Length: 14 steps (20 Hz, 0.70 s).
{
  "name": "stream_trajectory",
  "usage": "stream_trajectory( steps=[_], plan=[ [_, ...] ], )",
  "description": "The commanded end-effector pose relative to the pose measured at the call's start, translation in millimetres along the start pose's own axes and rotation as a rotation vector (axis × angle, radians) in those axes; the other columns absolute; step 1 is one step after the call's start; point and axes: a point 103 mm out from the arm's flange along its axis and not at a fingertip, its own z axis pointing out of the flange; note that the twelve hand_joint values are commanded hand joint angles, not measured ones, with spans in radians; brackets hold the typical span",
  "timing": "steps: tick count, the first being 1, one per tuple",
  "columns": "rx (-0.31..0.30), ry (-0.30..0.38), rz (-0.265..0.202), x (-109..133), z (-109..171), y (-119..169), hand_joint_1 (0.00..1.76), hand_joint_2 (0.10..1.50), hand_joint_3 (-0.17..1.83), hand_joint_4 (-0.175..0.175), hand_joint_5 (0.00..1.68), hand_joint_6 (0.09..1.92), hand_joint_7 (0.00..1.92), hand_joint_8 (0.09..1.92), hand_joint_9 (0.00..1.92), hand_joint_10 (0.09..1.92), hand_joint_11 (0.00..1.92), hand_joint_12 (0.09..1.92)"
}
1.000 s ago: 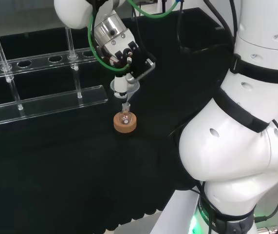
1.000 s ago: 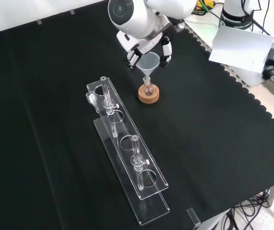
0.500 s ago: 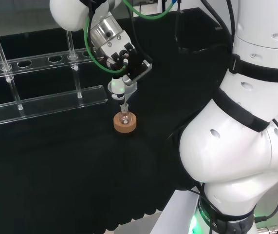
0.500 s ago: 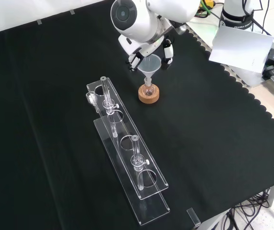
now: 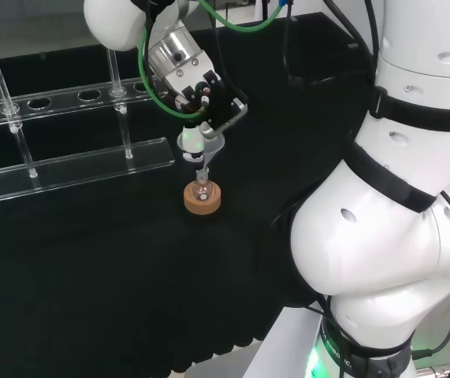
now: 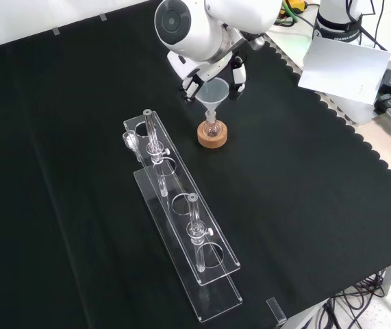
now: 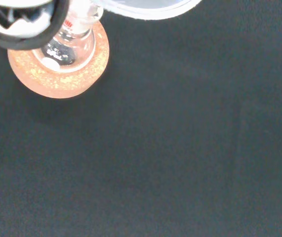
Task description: Place the funnel on the round-bottom flask.
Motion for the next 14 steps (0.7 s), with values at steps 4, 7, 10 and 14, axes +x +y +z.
stream_trajectory(
  steps=[4, 7, 10, 14],
  plan=[
    [0.003, 0.005, -0.018, -0.2, 1.0, 0.2, 0.79, 0.68, 0.70, 0.004, 0.65, 0.73, 0.71, 0.64, 0.99, 0.34, 0.74, 1.20],
    [0.022, 0.024, -0.032, -2.5, 2.1, 2.1, 0.78, 0.67, 0.70, 0.000, 0.63, 0.72, 0.69, 0.64, 0.98, 0.34, 0.73, 1.20],
    [0.038, 0.013, -0.061, 2.1, 0.2, 0.7, 0.77, 0.65, 0.70, -0.016, 0.51, 0.61, 0.57, 0.68, 0.87, 0.39, 0.70, 1.23],
    [0.040, -0.007, -0.052, 3.5, -0.5, -0.3, 0.74, 0.63, 0.69, -0.022, 0.43, 0.40, 0.44, 0.69, 0.73, 0.50, 0.64, 1.25]
  ],
)
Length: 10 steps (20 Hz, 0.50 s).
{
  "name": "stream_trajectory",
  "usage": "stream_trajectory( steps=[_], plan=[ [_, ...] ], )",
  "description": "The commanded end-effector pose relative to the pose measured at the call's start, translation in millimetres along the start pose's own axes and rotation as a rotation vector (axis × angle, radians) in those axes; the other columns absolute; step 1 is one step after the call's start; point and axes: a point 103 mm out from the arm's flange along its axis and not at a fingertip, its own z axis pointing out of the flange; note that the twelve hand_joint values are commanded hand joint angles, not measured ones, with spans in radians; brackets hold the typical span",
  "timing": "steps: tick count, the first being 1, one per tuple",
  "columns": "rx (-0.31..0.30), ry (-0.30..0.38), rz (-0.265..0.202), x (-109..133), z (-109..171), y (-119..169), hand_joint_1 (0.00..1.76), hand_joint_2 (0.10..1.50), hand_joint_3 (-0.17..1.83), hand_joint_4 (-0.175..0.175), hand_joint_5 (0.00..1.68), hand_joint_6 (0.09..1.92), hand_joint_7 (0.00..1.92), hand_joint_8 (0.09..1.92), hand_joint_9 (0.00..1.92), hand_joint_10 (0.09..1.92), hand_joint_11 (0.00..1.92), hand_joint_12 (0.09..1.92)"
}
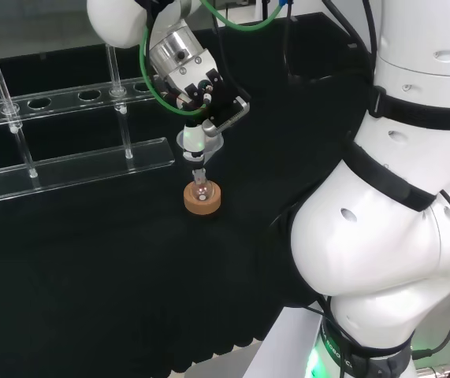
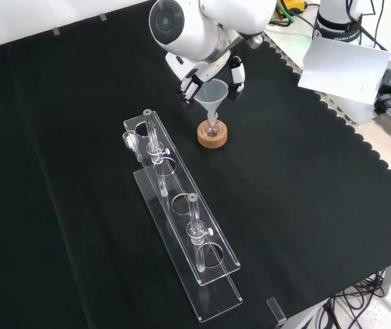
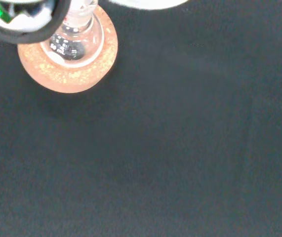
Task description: Place the funnel on the round-bottom flask.
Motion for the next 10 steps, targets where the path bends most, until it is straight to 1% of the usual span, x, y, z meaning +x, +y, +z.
stream_trajectory(
  steps=[1, 6, 10],
  plan=[
    [0.016, -0.025, -0.005, 5.2, -1.5, -2.2, 0.74, 0.62, 0.69, -0.022, 0.42, 0.37, 0.42, 0.69, 0.71, 0.51, 0.63, 1.26],
    [0.033, -0.023, -0.013, 4.3, 2.7, 0.9, 0.72, 0.63, 0.67, -0.022, 0.42, 0.29, 0.35, 0.68, 0.65, 0.54, 0.59, 1.27],
    [0.039, -0.033, 0.003, 8.1, 1.4, -0.9, 0.72, 0.63, 0.66, -0.022, 0.40, 0.24, 0.31, 0.67, 0.61, 0.55, 0.57, 1.28]
  ],
)
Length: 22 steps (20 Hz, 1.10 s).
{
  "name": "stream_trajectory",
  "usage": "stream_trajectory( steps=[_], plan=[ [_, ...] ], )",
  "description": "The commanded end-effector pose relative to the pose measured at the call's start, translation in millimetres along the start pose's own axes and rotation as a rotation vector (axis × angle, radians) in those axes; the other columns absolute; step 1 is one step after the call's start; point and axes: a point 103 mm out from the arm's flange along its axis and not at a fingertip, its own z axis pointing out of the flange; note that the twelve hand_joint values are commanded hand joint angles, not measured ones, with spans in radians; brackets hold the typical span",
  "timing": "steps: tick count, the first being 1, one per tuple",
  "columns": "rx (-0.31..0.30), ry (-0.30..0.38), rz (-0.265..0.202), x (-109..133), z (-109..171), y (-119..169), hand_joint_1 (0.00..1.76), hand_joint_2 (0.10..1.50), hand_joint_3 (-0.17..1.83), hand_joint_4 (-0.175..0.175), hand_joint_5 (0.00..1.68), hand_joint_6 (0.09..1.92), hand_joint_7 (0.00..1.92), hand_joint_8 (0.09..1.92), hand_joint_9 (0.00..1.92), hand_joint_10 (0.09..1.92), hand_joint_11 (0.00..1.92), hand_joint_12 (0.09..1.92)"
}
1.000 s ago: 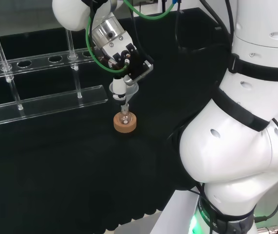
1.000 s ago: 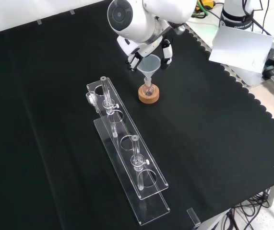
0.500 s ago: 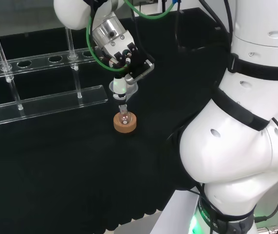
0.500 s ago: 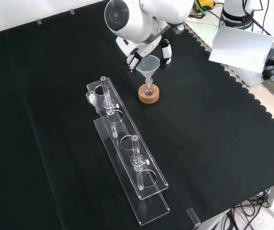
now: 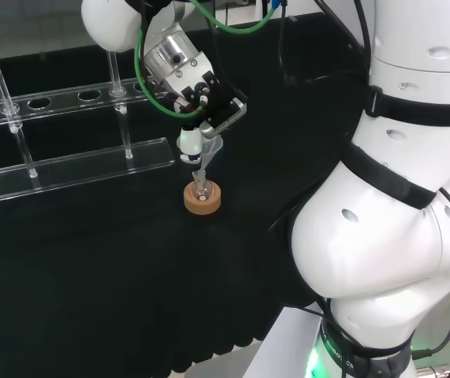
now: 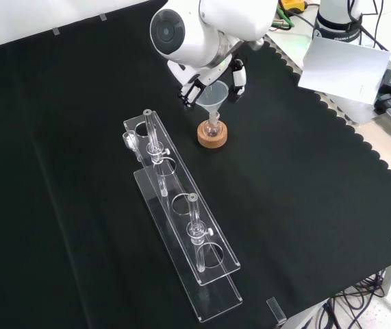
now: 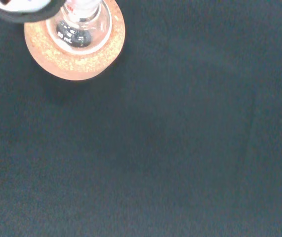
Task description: Place the funnel on the round-bottom flask.
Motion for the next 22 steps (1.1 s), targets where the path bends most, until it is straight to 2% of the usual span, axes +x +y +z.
stream_trajectory(
  steps=[1, 15, 19, 22],
  plan=[
    [0.007, -0.005, 0.013, 3.1, -0.9, -1.8, 0.72, 0.63, 0.66, -0.022, 0.40, 0.24, 0.31, 0.67, 0.61, 0.55, 0.57, 1.28],
    [-0.013, 0.017, 0.008, 0.4, 1.5, -3.2, 0.70, 0.63, 0.64, -0.028, 0.37, 0.11, 0.18, 0.67, 0.49, 0.61, 0.50, 1.31],
    [-0.023, 0.018, 0.013, 1.2, 0.3, -3.7, 0.68, 0.63, 0.63, -0.028, 0.33, 0.09, 0.11, 0.66, 0.42, 0.64, 0.46, 1.33],
    [-0.029, 0.033, -0.002, 1.1, 0.2, -3.5, 0.67, 0.63, 0.62, -0.026, 0.27, 0.09, 0.03, 0.63, 0.34, 0.67, 0.41, 1.35]
  ],
)
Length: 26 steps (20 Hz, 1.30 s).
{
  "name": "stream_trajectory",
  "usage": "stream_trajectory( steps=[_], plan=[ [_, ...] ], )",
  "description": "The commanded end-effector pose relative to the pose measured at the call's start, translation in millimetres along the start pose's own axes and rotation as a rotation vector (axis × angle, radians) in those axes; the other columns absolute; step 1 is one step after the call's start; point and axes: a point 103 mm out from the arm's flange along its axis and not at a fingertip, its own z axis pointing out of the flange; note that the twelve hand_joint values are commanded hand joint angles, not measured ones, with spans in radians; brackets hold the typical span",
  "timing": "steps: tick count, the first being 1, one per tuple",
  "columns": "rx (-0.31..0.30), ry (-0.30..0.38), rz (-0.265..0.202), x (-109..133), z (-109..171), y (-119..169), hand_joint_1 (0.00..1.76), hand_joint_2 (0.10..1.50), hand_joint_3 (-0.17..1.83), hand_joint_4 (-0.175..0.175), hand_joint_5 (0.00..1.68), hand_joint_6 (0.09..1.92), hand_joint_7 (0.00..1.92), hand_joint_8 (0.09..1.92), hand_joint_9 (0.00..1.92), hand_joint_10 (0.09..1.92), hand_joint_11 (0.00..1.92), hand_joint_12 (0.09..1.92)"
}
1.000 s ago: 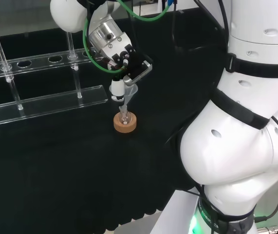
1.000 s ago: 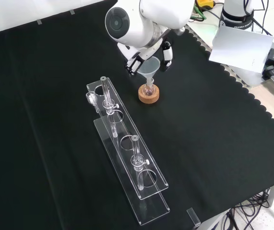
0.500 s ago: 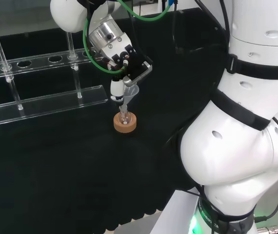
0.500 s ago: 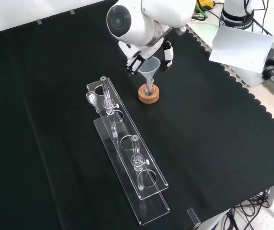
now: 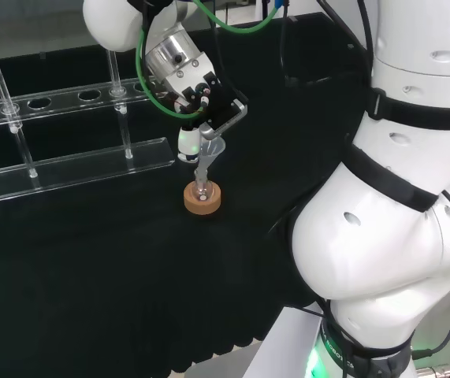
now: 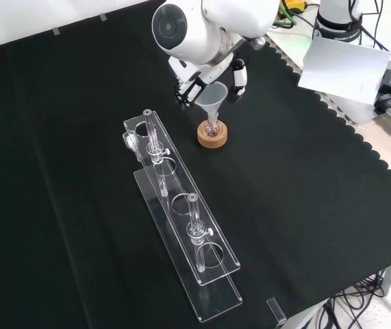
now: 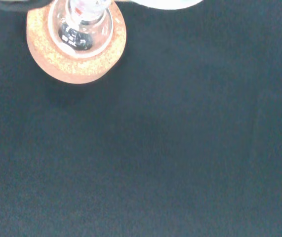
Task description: Place the funnel on the round-bottom flask.
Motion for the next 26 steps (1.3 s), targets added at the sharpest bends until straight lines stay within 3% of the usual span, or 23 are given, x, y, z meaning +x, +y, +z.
stream_trajectory(
  steps=[1, 8, 13, 15, 18, 22, 24, 26],
  plan=[
    [-0.008, 0.024, -0.020, -0.2, 0.3, 0.0, 0.67, 0.63, 0.62, -0.024, 0.24, 0.09, 0.02, 0.60, 0.31, 0.68, 0.39, 1.36],
    [-0.059, 0.045, -0.039, -0.8, -3.9, -6.6, 0.49, 0.65, 0.44, -0.013, 0.14, 0.09, 0.00, 0.40, 0.16, 0.75, 0.27, 1.42],
    [-0.150, 0.047, -0.040, -5.4, -9.3, -15.0, 0.43, 0.67, 0.34, -0.010, 0.12, 0.09, 0.00, 0.36, 0.12, 0.76, 0.22, 1.44],
    [-0.192, 0.055, -0.041, -9.1, -12.2, -20.1, 0.44, 0.68, 0.32, -0.010, 0.12, 0.09, 0.00, 0.39, 0.11, 0.76, 0.20, 1.45],
    [-0.270, 0.121, -0.076, -20.6, -15.9, -27.8, 0.49, 0.70, 0.31, -0.014, 0.17, 0.09, 0.06, 0.52, 0.19, 0.74, 0.21, 1.45],
    [-0.302, 0.154, -0.060, -37.5, -19.7, -34.0, 0.56, 0.71, 0.31, -0.019, 0.24, 0.09, 0.13, 0.62, 0.31, 0.71, 0.27, 1.44],
    [-0.323, 0.166, -0.090, -44.6, -21.5, -35.8, 0.57, 0.71, 0.31, -0.019, 0.25, 0.09, 0.15, 0.63, 0.33, 0.71, 0.27, 1.44],
    [-0.328, 0.174, -0.085, -52.7, -23.2, -36.6, 0.59, 0.71, 0.32, -0.019, 0.27, 0.09, 0.17, 0.64, 0.34, 0.70, 0.28, 1.43]
  ],
)
